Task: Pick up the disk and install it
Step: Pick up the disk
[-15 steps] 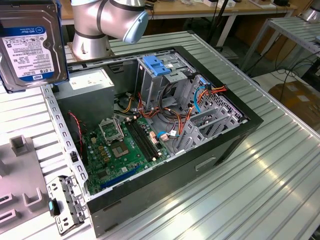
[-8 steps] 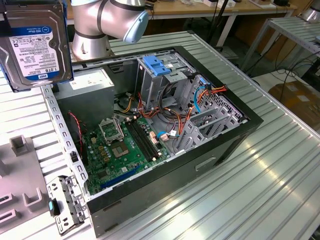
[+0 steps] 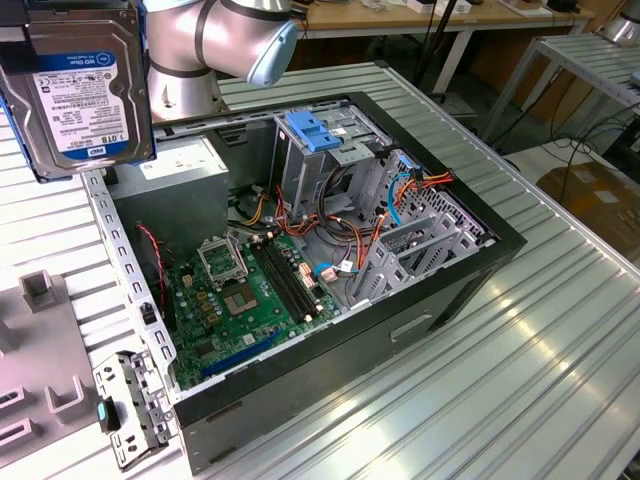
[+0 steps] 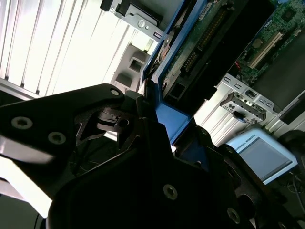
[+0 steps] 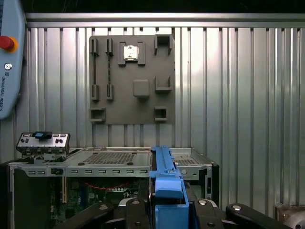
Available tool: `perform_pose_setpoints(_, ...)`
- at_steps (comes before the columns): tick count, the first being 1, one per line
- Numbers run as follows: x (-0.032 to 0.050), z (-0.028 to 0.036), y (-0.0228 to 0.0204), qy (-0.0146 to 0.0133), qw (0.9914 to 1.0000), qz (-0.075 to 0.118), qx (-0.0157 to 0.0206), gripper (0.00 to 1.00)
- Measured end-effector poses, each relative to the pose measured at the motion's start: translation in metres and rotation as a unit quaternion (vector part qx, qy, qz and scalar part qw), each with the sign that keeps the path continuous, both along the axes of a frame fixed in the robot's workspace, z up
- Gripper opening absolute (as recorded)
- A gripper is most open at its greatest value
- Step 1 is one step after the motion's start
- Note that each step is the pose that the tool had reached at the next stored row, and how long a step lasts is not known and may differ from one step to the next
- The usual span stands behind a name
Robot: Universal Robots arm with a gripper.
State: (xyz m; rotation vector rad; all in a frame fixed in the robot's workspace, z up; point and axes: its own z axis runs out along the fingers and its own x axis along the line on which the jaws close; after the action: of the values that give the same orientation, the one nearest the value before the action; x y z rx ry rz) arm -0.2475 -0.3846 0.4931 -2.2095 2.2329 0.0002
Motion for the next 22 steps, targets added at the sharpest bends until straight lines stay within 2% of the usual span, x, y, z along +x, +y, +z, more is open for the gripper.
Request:
perform_pose_setpoints(5,0.0087,0.0,-0.0007,0.0,1.0,0.0,0.0,0.37)
perform_pose_setpoints(13,0.0169,0.0,-0.0029,0.0,1.0,0.0,0.0,0.37)
perform_pose_setpoints(22,0.0197,-0.0002,-0.0162,-0.0001,1.0,0.0,0.0001,0.37)
